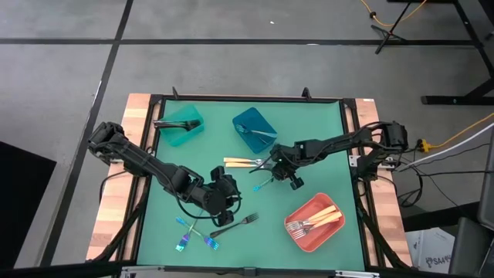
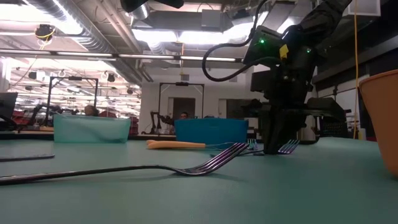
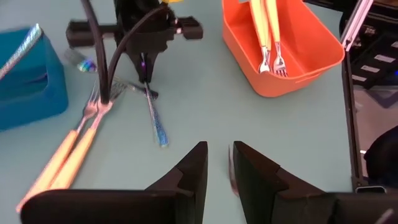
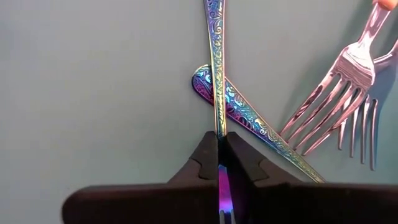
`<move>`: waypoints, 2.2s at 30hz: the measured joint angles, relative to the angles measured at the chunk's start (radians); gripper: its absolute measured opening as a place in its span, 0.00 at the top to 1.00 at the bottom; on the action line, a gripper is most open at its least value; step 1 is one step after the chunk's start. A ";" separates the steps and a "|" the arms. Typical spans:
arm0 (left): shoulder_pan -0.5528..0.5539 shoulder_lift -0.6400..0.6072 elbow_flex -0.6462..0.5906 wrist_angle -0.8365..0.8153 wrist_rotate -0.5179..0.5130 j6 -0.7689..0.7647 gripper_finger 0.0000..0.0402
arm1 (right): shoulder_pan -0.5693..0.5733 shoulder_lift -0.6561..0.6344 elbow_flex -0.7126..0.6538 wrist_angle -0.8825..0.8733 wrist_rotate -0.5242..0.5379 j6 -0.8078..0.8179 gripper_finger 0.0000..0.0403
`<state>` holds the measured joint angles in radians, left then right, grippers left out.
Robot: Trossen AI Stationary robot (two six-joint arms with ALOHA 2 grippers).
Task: Sort silverware by color (type)
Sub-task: Put the purple fork into the blue bin
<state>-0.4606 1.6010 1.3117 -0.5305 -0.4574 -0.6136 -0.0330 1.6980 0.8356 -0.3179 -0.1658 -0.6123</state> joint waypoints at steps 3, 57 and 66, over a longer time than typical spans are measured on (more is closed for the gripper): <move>0.000 -0.018 0.000 -0.027 0.004 -0.055 0.82 | 0.001 -0.021 -0.002 -0.001 0.005 -0.013 1.00; 0.161 -0.093 0.000 -0.235 0.221 -0.402 0.82 | 0.183 -0.054 0.341 0.031 0.367 -0.339 1.00; 0.150 -0.093 0.000 -0.214 0.194 -0.401 0.82 | 0.183 -0.054 0.348 0.028 0.366 -0.339 1.00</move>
<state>-0.3107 1.5082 1.3117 -0.7444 -0.2635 -1.0148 0.1505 1.6444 1.1831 -0.2901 0.2002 -0.9508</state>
